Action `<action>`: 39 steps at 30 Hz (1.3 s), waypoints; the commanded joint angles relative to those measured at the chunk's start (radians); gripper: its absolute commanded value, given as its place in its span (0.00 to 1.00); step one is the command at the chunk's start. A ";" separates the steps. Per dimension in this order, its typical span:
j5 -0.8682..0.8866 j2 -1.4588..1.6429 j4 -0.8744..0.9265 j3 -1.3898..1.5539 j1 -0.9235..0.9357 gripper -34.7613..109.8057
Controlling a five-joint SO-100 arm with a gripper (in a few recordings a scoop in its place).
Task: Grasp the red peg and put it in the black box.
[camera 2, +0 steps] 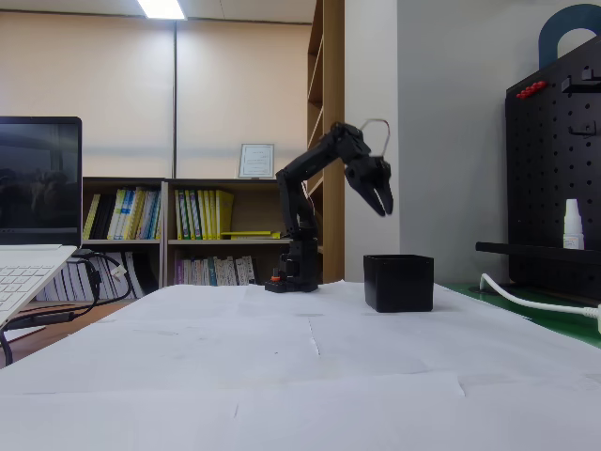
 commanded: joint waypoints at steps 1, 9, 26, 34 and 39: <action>-0.060 -0.091 0.012 0.081 0.072 0.24; -0.170 -0.353 -0.336 -0.420 0.322 0.24; -0.230 -0.819 -0.443 -1.180 0.497 0.24; -0.252 -1.098 -0.402 -1.514 0.552 0.24; -0.256 -1.177 -0.419 -1.640 0.583 0.24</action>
